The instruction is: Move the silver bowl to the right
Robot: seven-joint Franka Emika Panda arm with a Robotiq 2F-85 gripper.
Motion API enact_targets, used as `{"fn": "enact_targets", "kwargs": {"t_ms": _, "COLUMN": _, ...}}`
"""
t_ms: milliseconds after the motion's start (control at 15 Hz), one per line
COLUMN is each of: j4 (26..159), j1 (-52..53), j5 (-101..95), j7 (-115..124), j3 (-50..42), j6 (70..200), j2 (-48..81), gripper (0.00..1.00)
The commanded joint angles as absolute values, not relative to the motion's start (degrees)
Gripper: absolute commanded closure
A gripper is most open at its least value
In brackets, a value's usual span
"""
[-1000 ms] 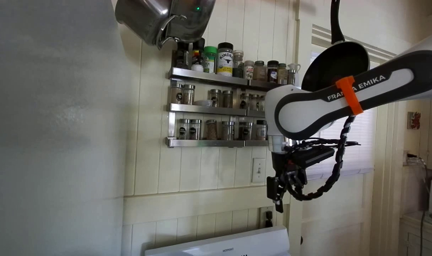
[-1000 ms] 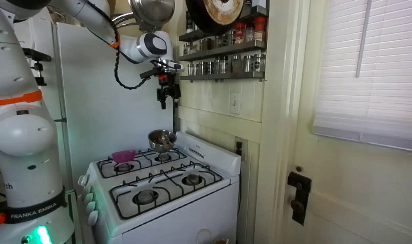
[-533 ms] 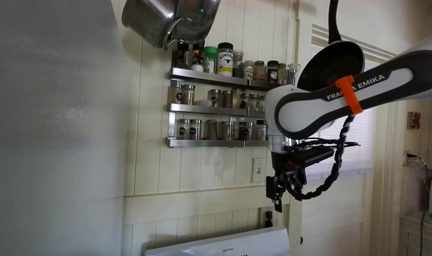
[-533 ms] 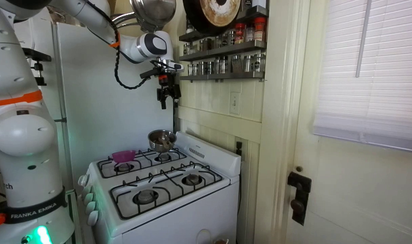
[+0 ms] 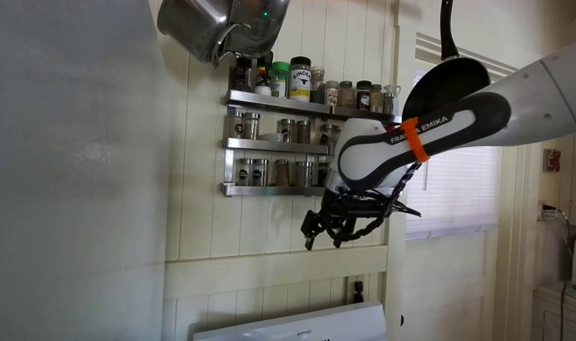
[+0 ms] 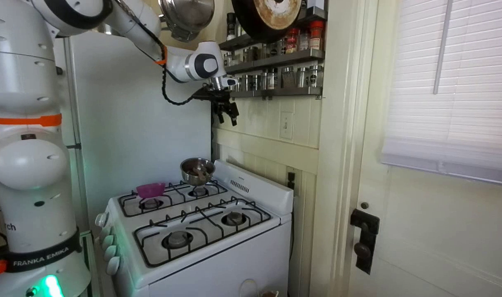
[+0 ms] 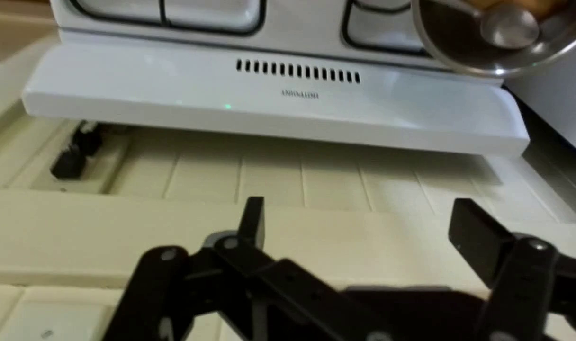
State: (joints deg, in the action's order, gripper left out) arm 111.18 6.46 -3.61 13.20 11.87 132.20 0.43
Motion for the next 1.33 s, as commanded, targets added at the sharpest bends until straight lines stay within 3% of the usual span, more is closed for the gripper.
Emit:
{"fn": "enact_targets", "kwargs": {"t_ms": 0, "j4": 102.0, "j1": 8.1, "j5": 0.0, "j7": 3.6, "j3": 11.5, "j6": 138.6, "j2": 10.5, "gripper": 0.00}}
{"fn": "enact_targets", "kwargs": {"t_ms": 600, "j4": 91.6, "j1": 9.6, "j5": 17.0, "j7": -18.2, "j3": 20.4, "j6": 133.2, "j2": 21.7, "gripper": 0.00}}
{"fn": "enact_targets", "kwargs": {"t_ms": 1267, "j4": 96.1, "j1": 12.3, "j5": 19.4, "j7": -3.5, "j3": 17.4, "j6": 128.8, "j2": 26.4, "gripper": 0.00}}
